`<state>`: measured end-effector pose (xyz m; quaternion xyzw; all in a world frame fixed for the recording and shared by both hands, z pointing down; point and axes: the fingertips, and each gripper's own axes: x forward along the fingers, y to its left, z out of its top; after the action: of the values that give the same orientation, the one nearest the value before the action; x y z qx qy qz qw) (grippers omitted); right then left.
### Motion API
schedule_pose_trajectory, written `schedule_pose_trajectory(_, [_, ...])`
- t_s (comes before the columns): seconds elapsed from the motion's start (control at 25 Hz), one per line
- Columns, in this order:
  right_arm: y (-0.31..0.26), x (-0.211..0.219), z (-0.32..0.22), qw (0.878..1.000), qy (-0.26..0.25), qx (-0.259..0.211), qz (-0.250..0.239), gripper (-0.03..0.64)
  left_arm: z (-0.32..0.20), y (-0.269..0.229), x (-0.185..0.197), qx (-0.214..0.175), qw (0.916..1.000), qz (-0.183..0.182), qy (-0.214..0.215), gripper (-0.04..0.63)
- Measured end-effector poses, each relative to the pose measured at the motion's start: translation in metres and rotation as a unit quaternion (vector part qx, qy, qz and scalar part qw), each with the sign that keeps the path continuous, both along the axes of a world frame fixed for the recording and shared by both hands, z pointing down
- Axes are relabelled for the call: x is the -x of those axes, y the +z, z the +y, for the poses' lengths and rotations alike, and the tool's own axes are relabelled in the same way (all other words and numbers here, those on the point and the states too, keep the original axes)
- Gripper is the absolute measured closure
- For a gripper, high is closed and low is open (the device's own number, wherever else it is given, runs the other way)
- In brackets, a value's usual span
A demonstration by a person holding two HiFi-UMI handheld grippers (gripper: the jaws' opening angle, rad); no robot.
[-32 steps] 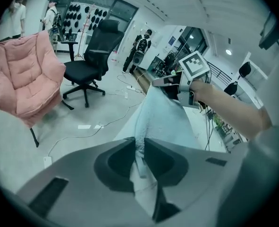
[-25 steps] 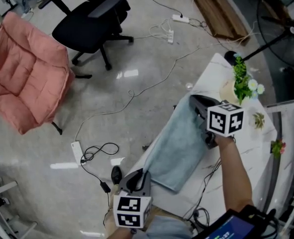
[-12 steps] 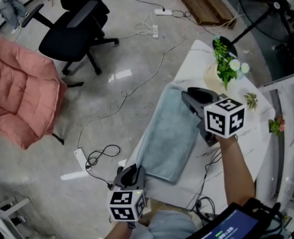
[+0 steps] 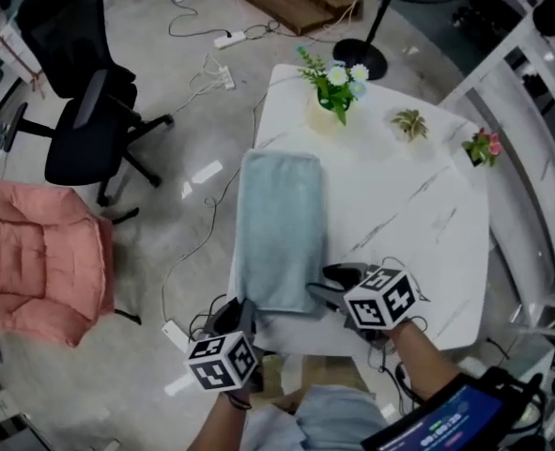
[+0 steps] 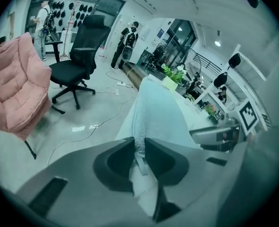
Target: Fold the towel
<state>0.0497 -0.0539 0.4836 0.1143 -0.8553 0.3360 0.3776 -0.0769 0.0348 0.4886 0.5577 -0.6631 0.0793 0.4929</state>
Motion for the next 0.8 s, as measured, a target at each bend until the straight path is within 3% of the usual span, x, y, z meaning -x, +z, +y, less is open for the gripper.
schedule_pose_trajectory(0.2, [0.011, 0.000, 0.024, 0.996, 0.059, 0.060, -0.025, 0.407, -0.004, -0.002, 0.012, -0.002, 0.9994, -0.016, 0.032, 0.525])
schedule_pose_trajectory(0.48, [0.009, 0.004, 0.035, 0.987, 0.096, 0.112, -0.062, 0.407, -0.007, -0.001, 0.016, -0.007, 0.9983, 0.005, 0.058, 0.528])
schedule_pose_trajectory(0.52, [0.013, 0.007, 0.036, 0.988, 0.098, 0.105, -0.052, 0.454, -0.007, 0.000, 0.017, -0.006, 0.9979, 0.004, 0.065, 0.528])
schedule_pose_trajectory(0.56, [0.016, 0.009, 0.037, 0.990, 0.099, 0.096, -0.039, 0.542, -0.007, 0.001, 0.017, -0.006, 0.9976, 0.002, 0.069, 0.528])
schedule_pose_trajectory(0.8, [0.015, -0.001, 0.050, 0.990, 0.108, 0.090, -0.020, 0.566, 0.002, 0.001, 0.010, -0.006, 0.9955, 0.001, 0.094, 0.531])
